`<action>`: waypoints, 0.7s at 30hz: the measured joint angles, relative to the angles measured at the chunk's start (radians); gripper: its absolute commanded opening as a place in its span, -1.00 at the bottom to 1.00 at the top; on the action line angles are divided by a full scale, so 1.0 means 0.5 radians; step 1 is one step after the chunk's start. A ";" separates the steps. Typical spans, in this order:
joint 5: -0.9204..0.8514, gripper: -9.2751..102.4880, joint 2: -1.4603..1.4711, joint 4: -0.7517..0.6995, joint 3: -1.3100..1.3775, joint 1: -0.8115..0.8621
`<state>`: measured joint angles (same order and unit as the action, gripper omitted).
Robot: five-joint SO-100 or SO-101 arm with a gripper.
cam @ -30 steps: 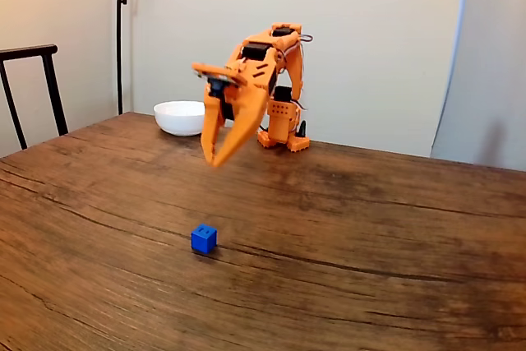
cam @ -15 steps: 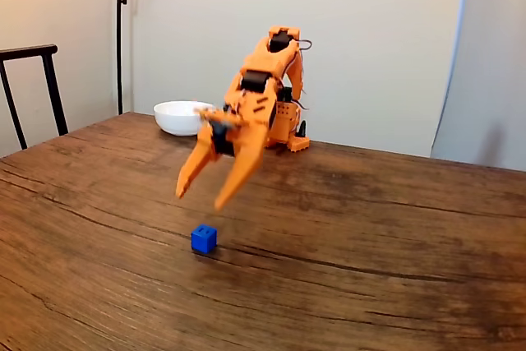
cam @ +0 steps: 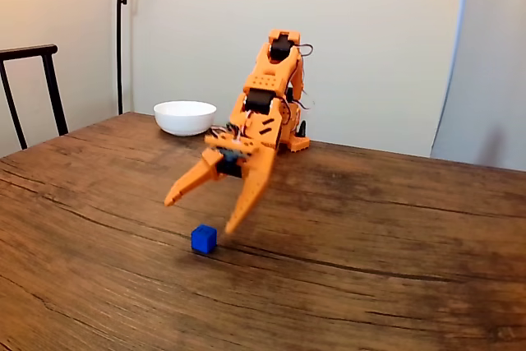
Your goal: Grasp the cube and drop it in the bowl
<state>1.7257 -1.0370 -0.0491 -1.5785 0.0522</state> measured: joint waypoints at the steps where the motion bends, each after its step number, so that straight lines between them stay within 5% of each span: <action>1: 0.000 0.08 0.015 0.003 0.000 -0.006; 21: -0.077 0.06 0.175 0.098 0.000 0.003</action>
<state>1.6874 -0.9495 0.0000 -1.5785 0.0537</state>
